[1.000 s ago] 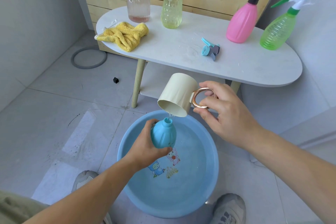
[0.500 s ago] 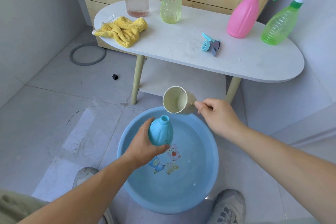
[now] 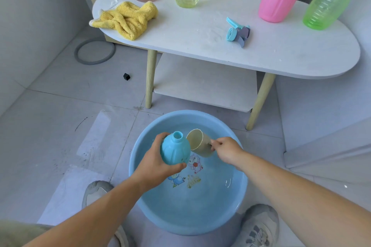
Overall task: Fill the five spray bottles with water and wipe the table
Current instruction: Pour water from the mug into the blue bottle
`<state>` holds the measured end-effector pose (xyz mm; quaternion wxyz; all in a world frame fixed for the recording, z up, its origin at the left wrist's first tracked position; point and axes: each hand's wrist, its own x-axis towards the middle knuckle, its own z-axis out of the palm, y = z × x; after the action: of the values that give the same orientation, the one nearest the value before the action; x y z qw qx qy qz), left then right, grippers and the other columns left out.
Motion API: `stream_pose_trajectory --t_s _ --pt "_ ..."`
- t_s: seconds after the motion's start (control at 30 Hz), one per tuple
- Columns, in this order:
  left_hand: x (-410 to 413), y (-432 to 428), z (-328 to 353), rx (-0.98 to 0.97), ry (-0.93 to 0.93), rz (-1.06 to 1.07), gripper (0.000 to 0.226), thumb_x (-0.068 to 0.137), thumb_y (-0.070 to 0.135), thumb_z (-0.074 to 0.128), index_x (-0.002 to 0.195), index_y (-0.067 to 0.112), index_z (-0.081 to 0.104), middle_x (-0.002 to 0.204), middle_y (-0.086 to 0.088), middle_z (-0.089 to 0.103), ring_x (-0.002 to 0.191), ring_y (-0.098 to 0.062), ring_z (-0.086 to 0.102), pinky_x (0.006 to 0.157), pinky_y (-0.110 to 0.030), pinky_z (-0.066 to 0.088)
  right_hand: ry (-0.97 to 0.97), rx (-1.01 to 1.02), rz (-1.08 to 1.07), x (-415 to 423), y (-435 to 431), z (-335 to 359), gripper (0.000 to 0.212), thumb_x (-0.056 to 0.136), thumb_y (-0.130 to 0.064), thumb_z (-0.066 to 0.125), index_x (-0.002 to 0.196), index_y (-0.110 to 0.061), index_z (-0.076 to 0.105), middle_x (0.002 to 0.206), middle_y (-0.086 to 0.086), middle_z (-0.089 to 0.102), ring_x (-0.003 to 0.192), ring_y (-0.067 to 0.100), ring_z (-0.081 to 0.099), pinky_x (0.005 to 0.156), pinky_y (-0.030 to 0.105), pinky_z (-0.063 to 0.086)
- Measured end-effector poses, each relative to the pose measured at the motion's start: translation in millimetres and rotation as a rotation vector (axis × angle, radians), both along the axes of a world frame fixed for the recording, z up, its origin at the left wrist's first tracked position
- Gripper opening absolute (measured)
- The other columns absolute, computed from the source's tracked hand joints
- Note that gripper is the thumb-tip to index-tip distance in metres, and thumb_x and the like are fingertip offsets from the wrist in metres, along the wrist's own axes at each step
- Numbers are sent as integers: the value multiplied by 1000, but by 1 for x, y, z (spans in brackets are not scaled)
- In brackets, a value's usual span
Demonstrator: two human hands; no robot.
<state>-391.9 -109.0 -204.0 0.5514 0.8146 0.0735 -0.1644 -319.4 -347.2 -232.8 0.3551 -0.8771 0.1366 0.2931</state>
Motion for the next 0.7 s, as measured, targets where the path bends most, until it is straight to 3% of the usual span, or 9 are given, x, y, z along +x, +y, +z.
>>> stream_pose_trajectory --t_s 0.1,0.17,0.23,0.3,0.37,0.5,0.7 --pt "0 0 -4 0 18 9 80 70 23 92 125 48 40 115 12 63 98 -8 66 70 -17 57 -76 -58 91 -1 1 -14 42 101 -37 48 78 -3 60 61 -1 38 53 16 33 48 26 26" --pt "0 1 -5 0 27 15 80 71 23 92 126 46 39 114 12 62 97 -7 66 69 -15 56 -126 -69 132 -2 2 -22 44 100 -37 51 72 -2 56 63 0 40 50 16 30 44 23 22" --pt "0 2 -7 6 36 20 82 71 24 92 129 44 39 115 13 61 98 -7 66 69 -15 56 -156 -79 163 -1 1 -31 45 99 -36 53 67 -6 61 77 3 51 49 15 37 45 21 25" --pt "0 2 -7 9 39 25 82 70 25 92 130 43 38 115 14 61 97 -5 65 69 -16 56 -182 -133 223 0 0 -34 46 98 -37 53 56 -18 56 87 6 49 58 18 48 48 23 27" --pt "0 2 -8 7 39 26 81 70 24 92 128 44 39 114 14 61 96 -3 65 69 -15 56 -200 -179 264 1 -2 -34 48 98 -37 53 51 -26 46 90 5 46 73 22 54 53 26 31" --pt "0 3 -8 3 38 24 79 71 23 91 126 44 39 113 14 61 94 0 64 67 -14 55 -205 -224 327 1 -7 -37 51 98 -37 53 50 -26 42 90 6 50 85 25 56 66 33 42" --pt "0 4 -8 -3 46 23 81 71 22 91 128 43 38 115 12 60 97 -8 65 67 -16 56 -213 -234 360 3 -10 -42 55 98 -34 53 47 -21 38 79 5 46 66 23 48 53 28 24"
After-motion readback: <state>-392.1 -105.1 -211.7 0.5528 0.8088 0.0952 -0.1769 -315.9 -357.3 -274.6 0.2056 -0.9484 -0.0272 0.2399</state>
